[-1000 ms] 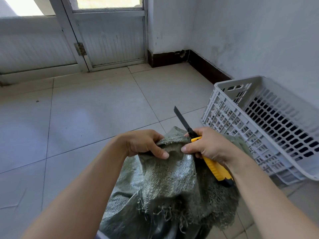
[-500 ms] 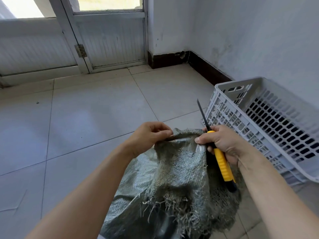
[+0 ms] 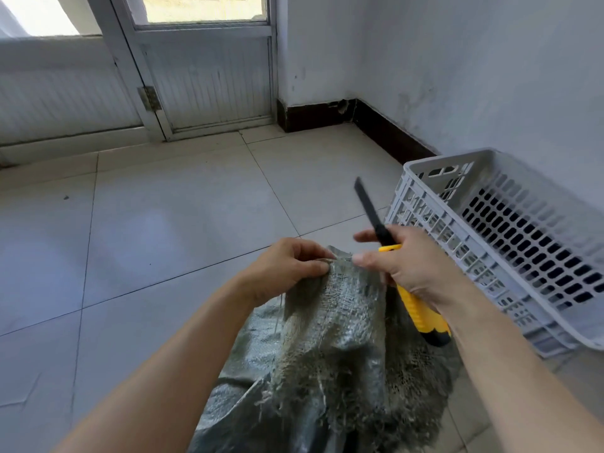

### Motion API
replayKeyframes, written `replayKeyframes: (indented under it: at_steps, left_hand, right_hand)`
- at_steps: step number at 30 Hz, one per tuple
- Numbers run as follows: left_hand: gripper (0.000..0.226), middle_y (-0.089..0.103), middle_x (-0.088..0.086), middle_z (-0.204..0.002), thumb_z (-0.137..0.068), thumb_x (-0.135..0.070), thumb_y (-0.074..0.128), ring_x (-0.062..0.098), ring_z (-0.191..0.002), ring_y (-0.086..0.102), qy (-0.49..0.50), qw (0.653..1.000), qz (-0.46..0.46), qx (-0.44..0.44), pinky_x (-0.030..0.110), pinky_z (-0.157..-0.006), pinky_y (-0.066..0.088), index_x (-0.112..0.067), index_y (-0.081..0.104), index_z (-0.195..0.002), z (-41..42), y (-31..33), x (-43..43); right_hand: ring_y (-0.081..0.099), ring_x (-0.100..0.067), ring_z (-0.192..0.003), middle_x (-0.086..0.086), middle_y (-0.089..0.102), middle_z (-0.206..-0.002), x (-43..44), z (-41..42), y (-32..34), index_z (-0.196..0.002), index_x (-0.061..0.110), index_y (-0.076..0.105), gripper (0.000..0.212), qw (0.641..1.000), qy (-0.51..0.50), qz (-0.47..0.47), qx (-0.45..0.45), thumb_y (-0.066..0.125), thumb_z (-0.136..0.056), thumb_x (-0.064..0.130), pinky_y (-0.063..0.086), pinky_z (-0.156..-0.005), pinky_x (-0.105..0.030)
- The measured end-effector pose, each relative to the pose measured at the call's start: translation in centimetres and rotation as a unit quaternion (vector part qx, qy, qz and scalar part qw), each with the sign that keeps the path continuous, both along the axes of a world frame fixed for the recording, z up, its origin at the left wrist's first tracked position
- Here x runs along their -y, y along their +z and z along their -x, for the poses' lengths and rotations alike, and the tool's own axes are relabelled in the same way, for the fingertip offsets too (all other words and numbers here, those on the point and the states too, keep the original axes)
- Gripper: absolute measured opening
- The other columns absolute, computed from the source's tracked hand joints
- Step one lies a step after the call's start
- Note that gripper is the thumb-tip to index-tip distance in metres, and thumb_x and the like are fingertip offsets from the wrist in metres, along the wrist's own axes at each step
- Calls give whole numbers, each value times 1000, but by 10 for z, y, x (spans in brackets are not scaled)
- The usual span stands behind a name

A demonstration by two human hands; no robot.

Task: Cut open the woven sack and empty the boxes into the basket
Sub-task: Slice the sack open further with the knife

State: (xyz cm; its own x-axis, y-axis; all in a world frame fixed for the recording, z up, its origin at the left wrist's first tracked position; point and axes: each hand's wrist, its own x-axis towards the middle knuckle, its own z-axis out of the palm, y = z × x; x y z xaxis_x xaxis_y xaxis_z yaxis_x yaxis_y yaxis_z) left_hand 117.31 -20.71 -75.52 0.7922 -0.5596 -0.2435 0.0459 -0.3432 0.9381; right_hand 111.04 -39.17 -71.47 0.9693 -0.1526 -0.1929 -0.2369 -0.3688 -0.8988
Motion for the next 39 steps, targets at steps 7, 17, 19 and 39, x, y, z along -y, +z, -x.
replayKeyframes:
  at_steps: [7,17,19,39]
  left_hand:
    - [14,66,-1,-73,-83,-2,64,7,-71,61,12,997,74,5,21,-74,52,-13,69,-76,1,2,2]
    - [67,69,8,-85,-63,-61,61,16,-74,60,40,989,-53,-130,30,-78,54,-2,65,-94,-6,-9,-4]
    - [38,65,5,-76,-71,-41,70,15,-70,58,56,984,19,-168,25,-69,52,-6,65,-85,-5,-9,-1]
    - [5,63,16,-76,-85,9,52,20,-57,68,146,912,218,-316,32,-63,61,8,57,-85,-2,3,17]
  right_hand:
    - [49,-13,-45,4,65,-65,-2,-1,-14,-81,21,67,13,983,56,-31,-171,71,-82,33,40,-43,-21]
    - [55,-16,-64,-10,59,-81,4,-4,-22,-86,11,65,22,991,-12,-92,-98,74,-73,-4,45,-46,-17]
    - [56,-15,-65,-9,60,-80,4,-4,-23,-84,13,64,23,993,-4,-68,-91,74,-73,-4,44,-47,-18]
    - [55,-26,-64,-10,58,-69,-14,3,10,-77,5,56,47,983,22,174,-60,55,-88,50,53,-71,-50]
